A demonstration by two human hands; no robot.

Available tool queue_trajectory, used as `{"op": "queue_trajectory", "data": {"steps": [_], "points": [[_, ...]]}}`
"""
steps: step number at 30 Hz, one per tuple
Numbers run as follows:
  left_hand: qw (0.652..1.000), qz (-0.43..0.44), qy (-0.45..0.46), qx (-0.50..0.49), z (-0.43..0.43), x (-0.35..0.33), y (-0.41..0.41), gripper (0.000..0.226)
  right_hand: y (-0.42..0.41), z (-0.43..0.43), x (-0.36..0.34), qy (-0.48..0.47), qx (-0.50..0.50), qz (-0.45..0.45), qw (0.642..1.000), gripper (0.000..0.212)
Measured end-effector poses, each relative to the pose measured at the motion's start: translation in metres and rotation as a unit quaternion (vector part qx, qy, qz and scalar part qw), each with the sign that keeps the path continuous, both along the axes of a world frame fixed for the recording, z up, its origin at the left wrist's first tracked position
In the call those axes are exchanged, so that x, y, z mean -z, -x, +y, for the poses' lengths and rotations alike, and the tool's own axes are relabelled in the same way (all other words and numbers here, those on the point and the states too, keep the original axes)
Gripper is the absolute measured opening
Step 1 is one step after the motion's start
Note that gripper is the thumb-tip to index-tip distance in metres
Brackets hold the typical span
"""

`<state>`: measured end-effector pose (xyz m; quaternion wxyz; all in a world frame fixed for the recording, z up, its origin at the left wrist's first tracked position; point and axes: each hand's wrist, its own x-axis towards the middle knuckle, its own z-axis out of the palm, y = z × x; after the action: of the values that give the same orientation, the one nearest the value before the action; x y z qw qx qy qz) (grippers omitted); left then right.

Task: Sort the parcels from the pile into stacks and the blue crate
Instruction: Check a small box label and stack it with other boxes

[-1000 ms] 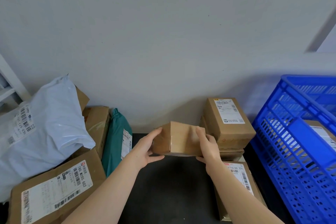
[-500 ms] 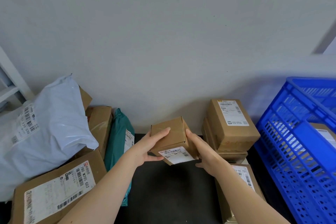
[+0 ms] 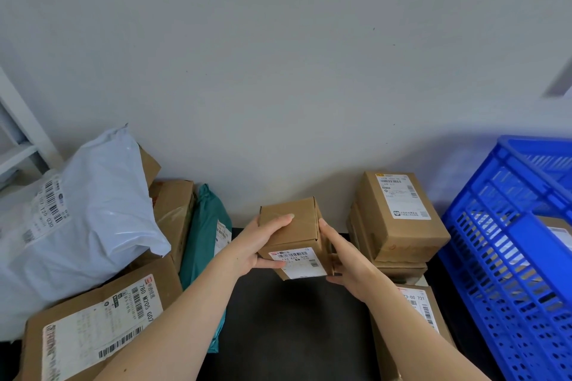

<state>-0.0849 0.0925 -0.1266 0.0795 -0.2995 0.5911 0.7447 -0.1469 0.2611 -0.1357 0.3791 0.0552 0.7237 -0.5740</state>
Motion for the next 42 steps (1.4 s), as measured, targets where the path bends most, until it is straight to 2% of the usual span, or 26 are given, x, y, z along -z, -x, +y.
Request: {"op": "queue_trajectory", "data": {"steps": [7, 12, 15, 19, 23, 29, 31, 34, 39, 42], "points": [[1.0, -0.004, 0.01, -0.025, 0.005, -0.002, 0.004, 0.054, 0.005, 0.0, -0.001, 0.009, 0.02, -0.004, 1.0, 0.048], [1.0, -0.005, 0.008, -0.028, 0.003, -0.004, 0.004, 0.053, 0.005, -0.002, -0.005, 0.011, 0.018, 0.001, 1.0, 0.05], [1.0, -0.009, 0.006, -0.023, 0.003, -0.006, 0.003, 0.053, 0.005, -0.003, -0.004, -0.002, 0.02, 0.004, 1.0, 0.057], [0.999, -0.032, -0.003, -0.015, 0.004, -0.004, 0.0, 0.052, 0.008, 0.0, -0.005, -0.007, 0.082, 0.009, 0.997, 0.059], [0.996, -0.049, 0.069, -0.04, 0.009, 0.004, 0.001, 0.062, 0.012, 0.005, -0.007, -0.01, 0.16, 0.022, 0.987, 0.058], [0.985, -0.02, 0.162, -0.047, 0.016, 0.002, 0.004, 0.064, 0.012, 0.01, 0.001, -0.013, 0.195, 0.056, 0.979, 0.051], [0.986, -0.02, 0.163, -0.028, 0.018, -0.001, 0.005, 0.074, 0.012, 0.011, 0.003, -0.014, 0.195, 0.071, 0.978, 0.051], [0.991, -0.05, 0.118, 0.03, 0.022, -0.008, 0.005, 0.108, 0.012, 0.011, 0.002, -0.014, 0.189, 0.091, 0.978, 0.049], [0.993, -0.071, 0.089, -0.004, 0.023, 0.001, 0.007, 0.108, 0.01, 0.01, -0.005, 0.004, 0.176, 0.114, 0.978, 0.042], [0.996, -0.081, 0.033, -0.032, 0.024, 0.001, 0.009, 0.129, 0.009, 0.008, -0.004, 0.004, 0.16, 0.139, 0.977, 0.039]]}}
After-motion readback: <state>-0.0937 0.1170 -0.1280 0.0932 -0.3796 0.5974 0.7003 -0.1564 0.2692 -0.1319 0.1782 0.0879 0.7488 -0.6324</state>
